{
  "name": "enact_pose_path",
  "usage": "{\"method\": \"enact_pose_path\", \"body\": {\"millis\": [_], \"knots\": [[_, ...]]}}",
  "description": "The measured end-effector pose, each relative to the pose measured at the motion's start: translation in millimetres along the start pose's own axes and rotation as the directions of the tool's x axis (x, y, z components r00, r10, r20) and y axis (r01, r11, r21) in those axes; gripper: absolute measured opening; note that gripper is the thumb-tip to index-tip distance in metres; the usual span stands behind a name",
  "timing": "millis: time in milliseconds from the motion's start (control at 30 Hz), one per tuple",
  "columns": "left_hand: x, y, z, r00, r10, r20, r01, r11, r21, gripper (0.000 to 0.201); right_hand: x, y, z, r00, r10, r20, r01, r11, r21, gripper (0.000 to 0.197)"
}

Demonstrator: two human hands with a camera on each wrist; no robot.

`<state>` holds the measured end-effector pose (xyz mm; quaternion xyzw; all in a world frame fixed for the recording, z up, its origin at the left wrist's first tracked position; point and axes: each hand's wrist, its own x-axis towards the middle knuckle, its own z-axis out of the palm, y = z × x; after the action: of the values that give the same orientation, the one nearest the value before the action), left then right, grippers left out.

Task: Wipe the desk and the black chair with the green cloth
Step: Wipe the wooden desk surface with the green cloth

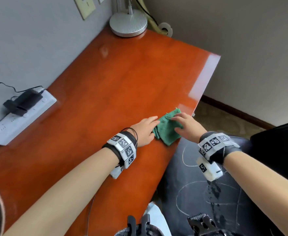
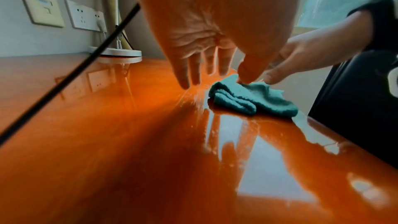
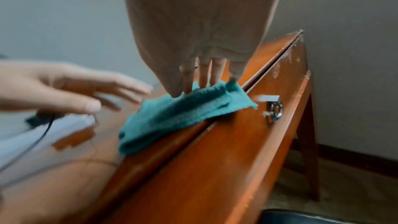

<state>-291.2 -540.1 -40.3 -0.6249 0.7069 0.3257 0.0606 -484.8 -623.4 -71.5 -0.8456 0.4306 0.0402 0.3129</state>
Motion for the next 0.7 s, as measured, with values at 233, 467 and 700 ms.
{"method": "enact_pose_path", "body": {"millis": [233,467,700], "knots": [[6.3,31.6,18.8,0.986,-0.053,0.156,0.011,0.966,0.259,0.061,-34.8,5.9,14.2,0.999,-0.010,0.045,0.017,0.989,-0.149,0.059],[-2.4,48.0,28.9,0.989,-0.025,0.148,-0.016,0.962,0.272,0.053,-53.6,6.5,26.9,0.997,-0.068,-0.021,0.062,0.978,-0.199,0.042],[-12.2,62.6,34.9,0.996,-0.073,0.052,0.059,0.971,0.230,0.051,-60.2,4.0,33.6,0.994,-0.106,-0.037,0.095,0.968,-0.231,0.048]]}}
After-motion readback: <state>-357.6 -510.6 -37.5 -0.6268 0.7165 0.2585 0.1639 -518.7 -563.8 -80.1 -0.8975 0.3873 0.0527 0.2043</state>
